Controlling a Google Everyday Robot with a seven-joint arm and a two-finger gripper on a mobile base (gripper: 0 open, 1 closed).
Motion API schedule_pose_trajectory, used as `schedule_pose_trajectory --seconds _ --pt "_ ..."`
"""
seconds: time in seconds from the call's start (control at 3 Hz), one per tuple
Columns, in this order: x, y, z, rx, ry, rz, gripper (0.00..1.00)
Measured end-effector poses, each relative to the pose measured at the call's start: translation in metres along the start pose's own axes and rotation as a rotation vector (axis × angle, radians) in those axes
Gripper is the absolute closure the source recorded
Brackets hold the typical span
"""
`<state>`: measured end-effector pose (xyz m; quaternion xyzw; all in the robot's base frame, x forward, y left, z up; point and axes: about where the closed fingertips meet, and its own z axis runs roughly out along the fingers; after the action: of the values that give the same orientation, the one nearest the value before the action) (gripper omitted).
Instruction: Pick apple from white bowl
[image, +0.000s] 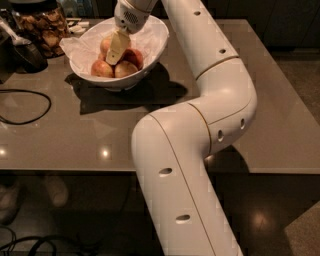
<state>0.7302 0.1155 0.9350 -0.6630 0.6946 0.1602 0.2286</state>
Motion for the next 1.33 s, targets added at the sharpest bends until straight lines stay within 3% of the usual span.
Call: schedule_pose_trajectory --seconds 0.33,1.33 --pt "-0.018 -0.022 0.016 0.061 -0.063 0.001 0.0" --pt "-0.006 -0.031 0.008 0.093 -0.069 0.046 0.0"
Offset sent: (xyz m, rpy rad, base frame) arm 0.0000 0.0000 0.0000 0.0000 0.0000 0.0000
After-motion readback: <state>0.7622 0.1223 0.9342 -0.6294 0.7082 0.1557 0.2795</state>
